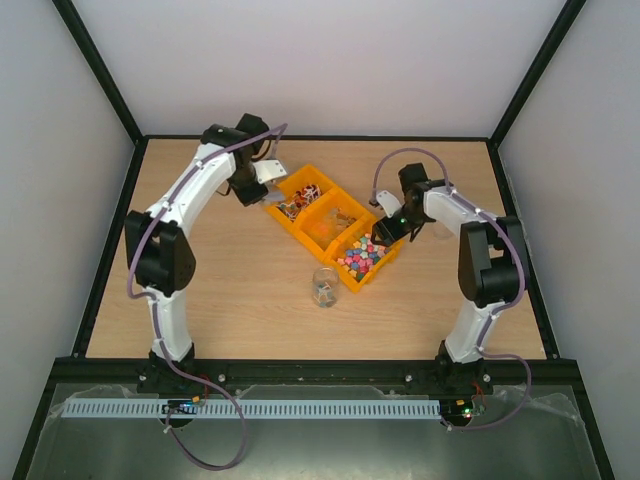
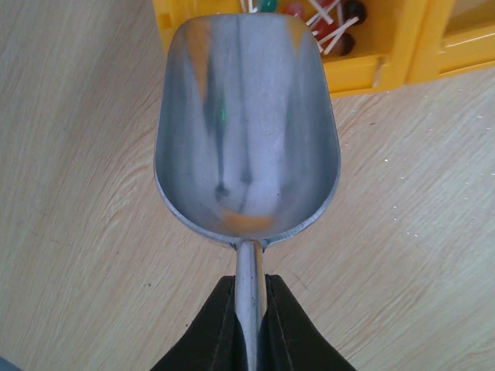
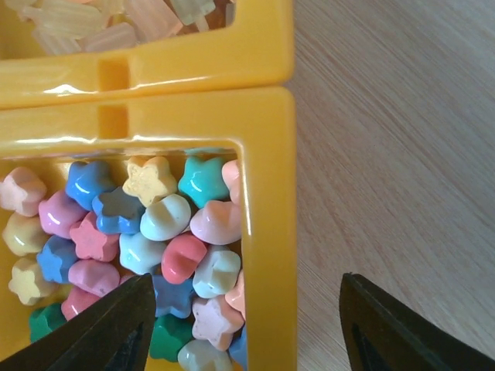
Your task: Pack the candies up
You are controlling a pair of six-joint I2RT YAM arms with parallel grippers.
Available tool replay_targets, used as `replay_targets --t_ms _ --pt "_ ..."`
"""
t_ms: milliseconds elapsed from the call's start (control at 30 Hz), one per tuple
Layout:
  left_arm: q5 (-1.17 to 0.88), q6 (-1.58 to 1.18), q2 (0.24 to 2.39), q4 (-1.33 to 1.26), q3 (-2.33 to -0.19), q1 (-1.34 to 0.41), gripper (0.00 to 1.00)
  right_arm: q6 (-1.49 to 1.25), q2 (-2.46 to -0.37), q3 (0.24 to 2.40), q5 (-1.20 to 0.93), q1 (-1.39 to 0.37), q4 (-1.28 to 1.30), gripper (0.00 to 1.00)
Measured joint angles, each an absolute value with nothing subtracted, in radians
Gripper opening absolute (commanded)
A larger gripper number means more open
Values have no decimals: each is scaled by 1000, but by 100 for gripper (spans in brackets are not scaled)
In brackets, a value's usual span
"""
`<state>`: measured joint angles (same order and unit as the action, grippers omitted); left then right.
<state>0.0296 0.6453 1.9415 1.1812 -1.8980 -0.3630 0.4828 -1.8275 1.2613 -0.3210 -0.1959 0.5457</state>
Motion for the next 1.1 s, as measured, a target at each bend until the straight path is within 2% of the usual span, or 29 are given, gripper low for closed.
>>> replay_targets --t_ms 167,1100 --pt "68 643 2046 1226 -1979 -363 2 492 -1855 1271 -305 -208 544 55" --pt "184 593 2217 1215 -2042 -453 2 517 -1860 1282 -257 -256 519 33"
